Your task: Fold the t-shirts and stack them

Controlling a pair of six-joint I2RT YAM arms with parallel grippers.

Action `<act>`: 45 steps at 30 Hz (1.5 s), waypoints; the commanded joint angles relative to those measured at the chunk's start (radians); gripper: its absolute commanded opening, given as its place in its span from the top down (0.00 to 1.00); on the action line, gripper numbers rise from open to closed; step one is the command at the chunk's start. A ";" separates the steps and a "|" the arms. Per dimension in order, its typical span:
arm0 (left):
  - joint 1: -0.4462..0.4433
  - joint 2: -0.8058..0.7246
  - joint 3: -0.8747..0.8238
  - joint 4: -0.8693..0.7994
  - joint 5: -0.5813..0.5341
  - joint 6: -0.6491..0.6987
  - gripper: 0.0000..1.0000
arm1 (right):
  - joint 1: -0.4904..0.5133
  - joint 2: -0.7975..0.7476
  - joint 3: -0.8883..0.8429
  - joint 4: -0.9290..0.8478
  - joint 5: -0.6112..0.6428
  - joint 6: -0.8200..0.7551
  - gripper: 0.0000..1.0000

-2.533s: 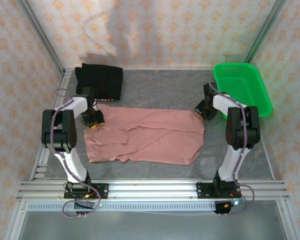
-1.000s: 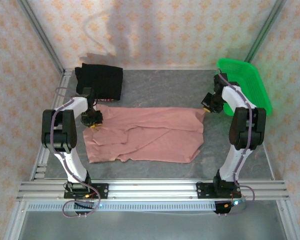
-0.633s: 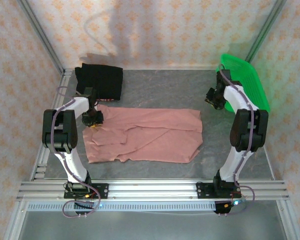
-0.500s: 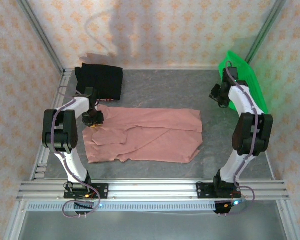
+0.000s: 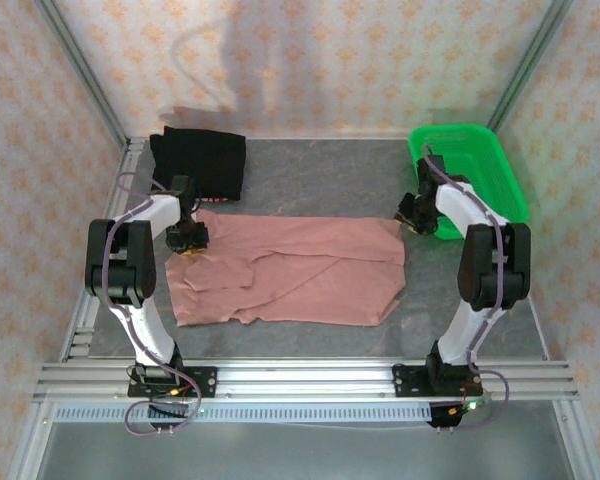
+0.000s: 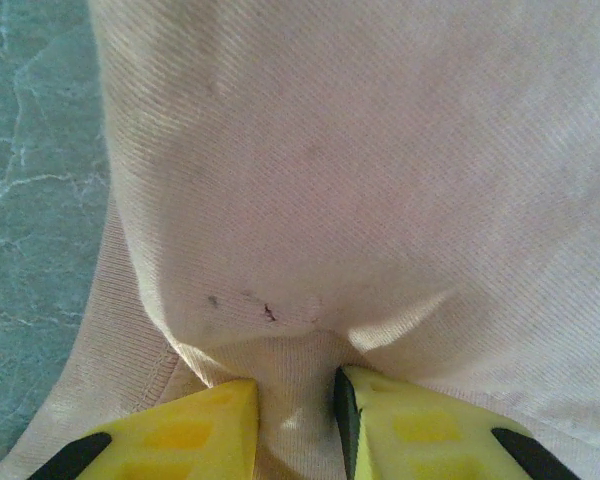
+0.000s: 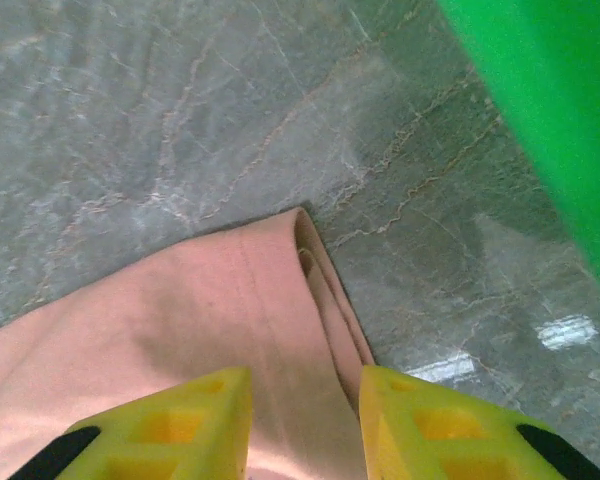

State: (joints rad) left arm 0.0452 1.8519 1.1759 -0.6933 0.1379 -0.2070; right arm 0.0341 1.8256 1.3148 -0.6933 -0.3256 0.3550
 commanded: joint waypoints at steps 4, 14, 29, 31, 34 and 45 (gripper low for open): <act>-0.015 0.001 -0.036 -0.042 0.014 0.008 0.71 | 0.040 0.097 0.050 -0.011 0.039 0.009 0.67; -0.014 0.004 -0.035 -0.048 0.002 -0.014 0.71 | 0.076 0.258 0.195 -0.077 0.270 0.013 0.94; -0.014 0.033 0.019 -0.056 0.012 -0.046 0.71 | 0.073 0.336 0.352 -0.149 0.486 -0.099 1.00; -0.015 0.028 0.031 -0.053 0.042 -0.052 0.70 | 0.073 0.304 0.340 -0.113 0.492 -0.112 0.98; -0.014 -0.001 0.043 -0.028 0.097 -0.069 0.66 | 0.065 0.238 0.313 -0.052 0.477 -0.145 0.92; 0.033 -0.250 0.240 -0.153 0.195 -0.136 0.34 | 0.059 -0.110 0.189 -0.069 0.139 -0.235 0.32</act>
State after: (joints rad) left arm 0.0578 1.7199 1.3228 -0.7502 0.3023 -0.3206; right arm 0.0879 1.8744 1.5528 -0.7410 -0.0326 0.1452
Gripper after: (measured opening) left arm 0.636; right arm 0.646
